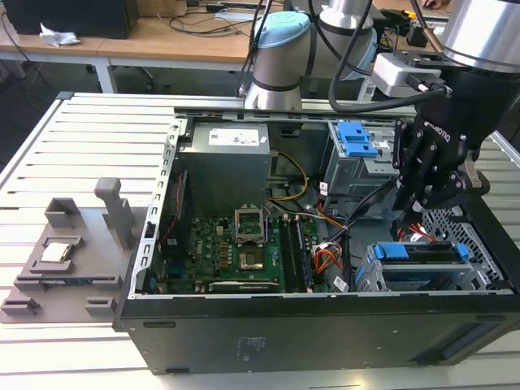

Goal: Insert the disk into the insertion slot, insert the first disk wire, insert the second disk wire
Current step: 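Insert the second disk wire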

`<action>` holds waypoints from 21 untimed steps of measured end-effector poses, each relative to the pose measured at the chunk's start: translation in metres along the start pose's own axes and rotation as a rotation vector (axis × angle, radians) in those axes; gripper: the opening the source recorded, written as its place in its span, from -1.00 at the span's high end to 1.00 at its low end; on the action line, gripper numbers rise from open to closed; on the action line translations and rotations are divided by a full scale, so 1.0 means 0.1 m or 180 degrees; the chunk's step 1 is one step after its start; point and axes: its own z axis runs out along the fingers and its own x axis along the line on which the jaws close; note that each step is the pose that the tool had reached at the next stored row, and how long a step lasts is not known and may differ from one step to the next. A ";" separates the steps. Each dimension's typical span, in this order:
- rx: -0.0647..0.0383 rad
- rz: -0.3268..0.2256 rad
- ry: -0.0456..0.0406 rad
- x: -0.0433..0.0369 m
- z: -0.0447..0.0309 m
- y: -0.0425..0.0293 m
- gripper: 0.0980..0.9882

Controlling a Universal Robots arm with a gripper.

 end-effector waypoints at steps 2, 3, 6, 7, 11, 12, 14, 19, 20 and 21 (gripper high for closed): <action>0.0004 -0.0037 0.0007 -0.053 0.019 -0.004 0.54; 0.0006 -0.0052 0.0011 -0.069 0.028 -0.005 0.54; 0.0009 -0.0087 0.0036 -0.095 0.066 -0.006 0.54; 0.0008 -0.0089 0.0048 -0.096 0.072 -0.006 0.54; 0.0002 -0.0093 0.0146 -0.097 0.084 -0.006 0.54; 0.0001 -0.0093 0.0154 -0.098 0.088 -0.006 0.54; 0.0000 -0.0093 0.0171 -0.099 0.098 -0.007 0.54; -0.0004 -0.0092 0.0216 -0.103 0.126 -0.008 0.54; -0.0004 -0.0092 0.0218 -0.103 0.127 -0.008 0.54; -0.0004 -0.0092 0.0221 -0.103 0.127 -0.008 0.54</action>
